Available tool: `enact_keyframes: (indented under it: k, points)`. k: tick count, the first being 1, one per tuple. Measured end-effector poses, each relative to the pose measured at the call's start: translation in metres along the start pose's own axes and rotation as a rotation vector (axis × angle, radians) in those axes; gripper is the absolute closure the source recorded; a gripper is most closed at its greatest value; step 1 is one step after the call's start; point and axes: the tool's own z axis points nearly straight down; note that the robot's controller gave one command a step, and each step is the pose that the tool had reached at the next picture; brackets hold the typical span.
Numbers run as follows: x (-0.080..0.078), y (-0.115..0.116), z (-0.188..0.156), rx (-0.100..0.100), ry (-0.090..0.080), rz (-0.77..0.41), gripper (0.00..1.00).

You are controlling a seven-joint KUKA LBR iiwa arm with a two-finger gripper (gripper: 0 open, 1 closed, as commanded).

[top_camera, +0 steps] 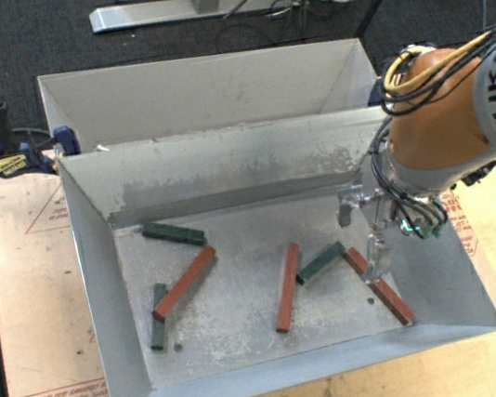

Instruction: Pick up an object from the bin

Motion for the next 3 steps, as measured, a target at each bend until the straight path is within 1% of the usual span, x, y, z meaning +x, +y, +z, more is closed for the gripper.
enact_keyframes:
  k: [1, 2, 3]
  points:
    - [-0.027, 0.038, 0.094, -0.002, -0.002, 0.017, 0.00]
    - [-0.028, 0.036, 0.088, 0.001, -0.009, 0.019, 1.00]
    - [-0.076, -0.005, -0.030, 0.003, -0.020, 0.073, 1.00]
